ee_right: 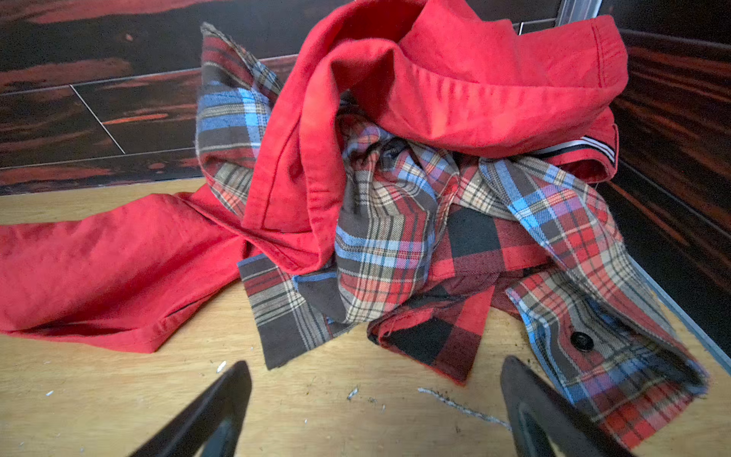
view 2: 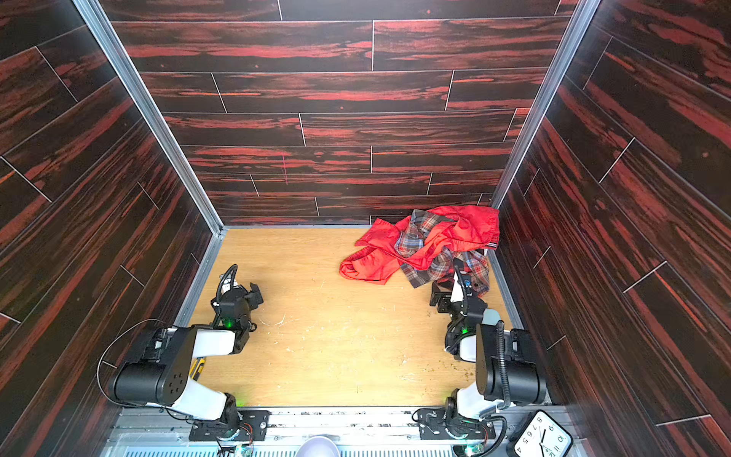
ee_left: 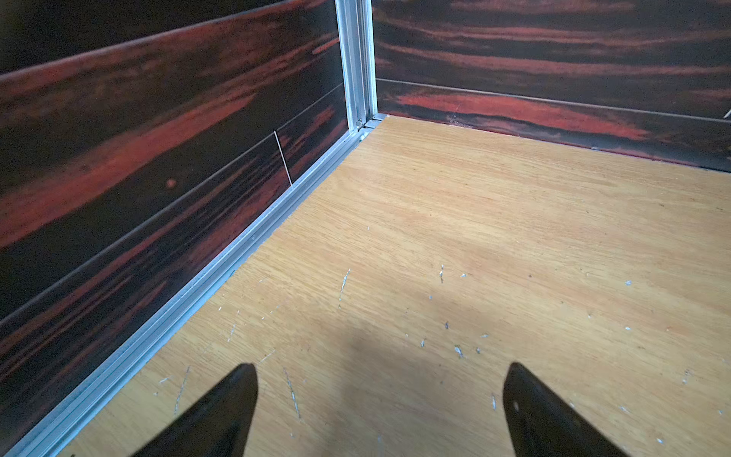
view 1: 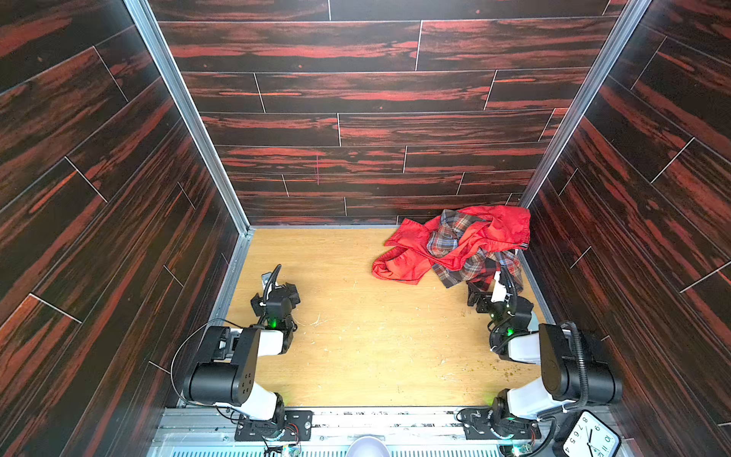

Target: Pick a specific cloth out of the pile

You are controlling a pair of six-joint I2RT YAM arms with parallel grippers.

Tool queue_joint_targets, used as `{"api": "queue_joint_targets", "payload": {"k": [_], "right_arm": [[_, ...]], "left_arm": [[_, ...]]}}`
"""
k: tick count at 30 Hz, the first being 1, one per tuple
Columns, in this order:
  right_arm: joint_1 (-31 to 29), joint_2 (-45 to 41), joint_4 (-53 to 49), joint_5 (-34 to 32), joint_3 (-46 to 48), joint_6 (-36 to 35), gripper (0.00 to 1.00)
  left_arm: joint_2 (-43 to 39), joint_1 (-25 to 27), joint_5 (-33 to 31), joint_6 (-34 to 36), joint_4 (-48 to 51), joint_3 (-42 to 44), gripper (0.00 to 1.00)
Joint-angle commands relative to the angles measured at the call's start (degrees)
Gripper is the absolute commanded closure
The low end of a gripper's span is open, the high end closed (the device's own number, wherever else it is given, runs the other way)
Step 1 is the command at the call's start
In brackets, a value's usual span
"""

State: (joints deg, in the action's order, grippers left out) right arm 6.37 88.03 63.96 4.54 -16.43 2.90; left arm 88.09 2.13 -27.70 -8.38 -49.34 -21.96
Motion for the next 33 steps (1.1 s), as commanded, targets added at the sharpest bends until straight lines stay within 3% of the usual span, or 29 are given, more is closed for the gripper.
{"api": "queue_joint_targets", "payload": {"k": [1,22,26,27,30,33], "right_arm": [[-0.4,1.3,1.4,0.8,-1.0,-0.4,0.01],[-0.3,1.1,1.8,0.6,-0.7,-0.5,0.01],[-0.4,-5.1,0.6,-0.1,1.3,-0.1,0.02],[-0.3,-8.1,-3.8,-0.5,1.0,0.4,0.02],[-0.6,-16.3,-20.1,-0.4,-3.1,1.3,0.09],[-0.8,-20.3,-31.2,-1.5,-8.0,3.5,0.10]], "left_arm": [[0.4,-0.5,-0.9,0.4,-0.8,-0.9,0.01],[0.1,-1.1,0.6,0.3,-0.1,-1.2,0.01],[-2.3,-1.0,0.9,2.8,-4.3,0.1,0.01],[-4.8,-0.8,1.3,3.1,-1.4,-0.1,0.01],[-16.5,-0.5,4.8,0.6,20.1,-5.9,0.01],[-21.6,0.3,14.5,-0.5,32.9,-12.6,0.01]]}}
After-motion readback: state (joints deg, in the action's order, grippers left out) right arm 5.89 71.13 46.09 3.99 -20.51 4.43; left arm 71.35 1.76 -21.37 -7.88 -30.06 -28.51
